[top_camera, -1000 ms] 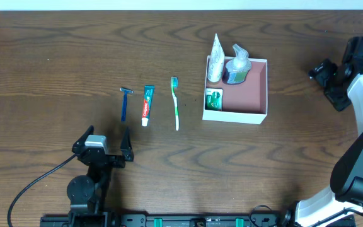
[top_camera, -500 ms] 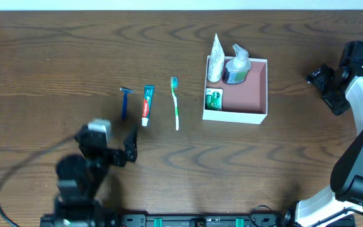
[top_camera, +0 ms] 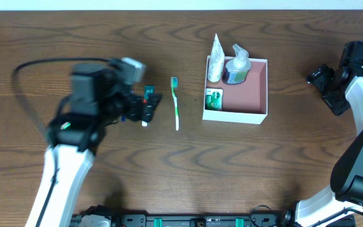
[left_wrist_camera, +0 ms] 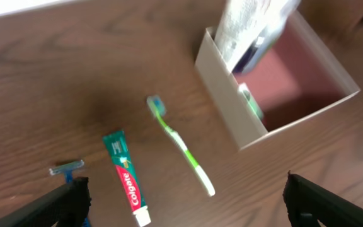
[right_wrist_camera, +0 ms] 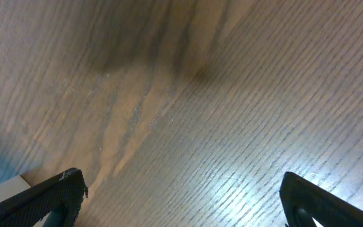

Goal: Pack container
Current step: 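Reach the left gripper to the blue razor and grasp it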

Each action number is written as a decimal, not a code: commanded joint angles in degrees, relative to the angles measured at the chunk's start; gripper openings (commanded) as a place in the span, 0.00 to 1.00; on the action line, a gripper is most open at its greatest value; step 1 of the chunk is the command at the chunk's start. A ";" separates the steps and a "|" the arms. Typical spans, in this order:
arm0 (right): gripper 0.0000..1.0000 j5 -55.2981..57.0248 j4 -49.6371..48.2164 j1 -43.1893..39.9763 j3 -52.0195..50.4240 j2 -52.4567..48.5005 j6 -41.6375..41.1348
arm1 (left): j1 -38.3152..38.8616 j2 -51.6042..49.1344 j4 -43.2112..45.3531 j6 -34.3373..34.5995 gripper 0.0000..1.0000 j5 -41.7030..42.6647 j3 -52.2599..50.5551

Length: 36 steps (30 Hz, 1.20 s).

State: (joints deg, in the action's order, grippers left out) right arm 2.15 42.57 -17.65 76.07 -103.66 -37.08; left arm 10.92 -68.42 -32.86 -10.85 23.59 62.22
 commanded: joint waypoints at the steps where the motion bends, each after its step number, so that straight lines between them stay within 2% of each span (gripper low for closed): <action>1: 0.99 0.63 0.04 0.04 -0.07 -0.28 -0.81 | 6.64 -4.74 -0.50 -3.43 0.98 -18.69 2.80; 4: 0.99 0.63 0.04 0.02 -0.07 -0.28 -0.81 | 9.55 -9.27 -0.26 1.66 0.98 -25.79 2.97; 7: 0.99 0.63 0.04 0.02 -0.07 -0.28 -0.81 | 9.68 -13.66 -0.28 5.88 0.98 -21.86 2.89; 12: 0.99 0.63 0.04 0.02 -0.07 -0.28 -0.81 | 9.33 -20.59 -0.74 7.23 0.98 -20.22 3.65; 17: 0.99 0.63 0.04 0.02 -0.07 -0.28 -0.81 | 3.43 -25.59 -9.81 20.68 0.98 -21.22 13.51; 21: 0.99 0.63 0.04 0.02 -0.07 -0.28 -0.81 | -2.97 -29.33 -16.39 20.37 0.98 -21.24 19.63; 26: 0.99 0.63 0.04 0.02 -0.07 -0.28 -0.79 | -7.72 -33.33 -17.20 20.35 0.98 -21.24 18.91; 36: 0.99 0.63 0.04 0.02 -0.07 -0.28 -0.81 | -7.67 -44.61 -17.00 18.03 0.98 -20.59 18.91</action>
State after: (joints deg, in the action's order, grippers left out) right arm 2.15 42.57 -17.65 76.07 -103.68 -37.08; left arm 3.07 -110.87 -49.69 7.73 2.92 81.34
